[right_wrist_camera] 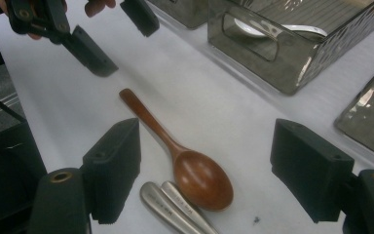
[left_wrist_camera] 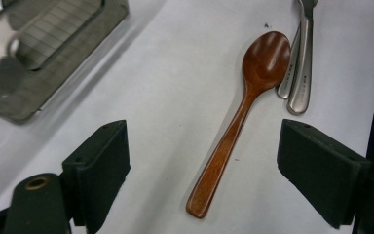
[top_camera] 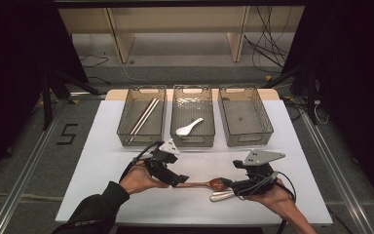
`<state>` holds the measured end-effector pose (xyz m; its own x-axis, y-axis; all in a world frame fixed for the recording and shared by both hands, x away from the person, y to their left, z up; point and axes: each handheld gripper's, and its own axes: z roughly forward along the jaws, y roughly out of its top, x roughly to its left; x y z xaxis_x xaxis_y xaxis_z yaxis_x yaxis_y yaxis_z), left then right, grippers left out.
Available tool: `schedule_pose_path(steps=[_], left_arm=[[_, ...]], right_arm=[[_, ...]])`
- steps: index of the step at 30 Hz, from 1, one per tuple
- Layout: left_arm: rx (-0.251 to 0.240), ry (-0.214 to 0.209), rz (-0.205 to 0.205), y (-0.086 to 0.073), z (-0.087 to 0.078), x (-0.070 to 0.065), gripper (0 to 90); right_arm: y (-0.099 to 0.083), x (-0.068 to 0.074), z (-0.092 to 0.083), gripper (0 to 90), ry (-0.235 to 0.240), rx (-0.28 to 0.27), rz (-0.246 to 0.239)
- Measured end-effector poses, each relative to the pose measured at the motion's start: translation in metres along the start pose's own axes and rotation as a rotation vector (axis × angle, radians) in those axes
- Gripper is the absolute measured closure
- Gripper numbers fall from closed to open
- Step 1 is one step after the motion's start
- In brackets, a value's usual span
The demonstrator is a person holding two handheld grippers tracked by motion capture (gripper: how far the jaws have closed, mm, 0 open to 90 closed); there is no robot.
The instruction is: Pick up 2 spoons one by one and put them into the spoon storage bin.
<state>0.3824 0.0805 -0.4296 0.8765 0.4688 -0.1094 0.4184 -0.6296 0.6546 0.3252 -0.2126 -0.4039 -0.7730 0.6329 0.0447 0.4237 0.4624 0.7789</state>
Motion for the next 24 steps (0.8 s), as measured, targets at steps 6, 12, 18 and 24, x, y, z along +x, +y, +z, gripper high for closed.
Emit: schedule_pose_path(steps=[6,12,18,24], left_arm=[[0.054,-0.021,0.050,0.005,0.018,-0.011,22.1],[0.139,-0.031,0.095,0.009,0.034,-0.015,27.3],[0.175,-0.035,0.134,0.016,0.044,-0.019,33.5],[0.228,-0.043,0.173,0.019,0.054,-0.020,41.8]], right_arm=[[0.000,0.000,0.000,27.7,0.000,0.001,0.000],[0.000,-0.001,0.000,27.7,-0.001,0.002,0.001],[0.000,-0.001,0.000,27.7,-0.002,0.002,0.002],[0.000,-0.001,0.000,27.7,0.000,0.001,0.000]])
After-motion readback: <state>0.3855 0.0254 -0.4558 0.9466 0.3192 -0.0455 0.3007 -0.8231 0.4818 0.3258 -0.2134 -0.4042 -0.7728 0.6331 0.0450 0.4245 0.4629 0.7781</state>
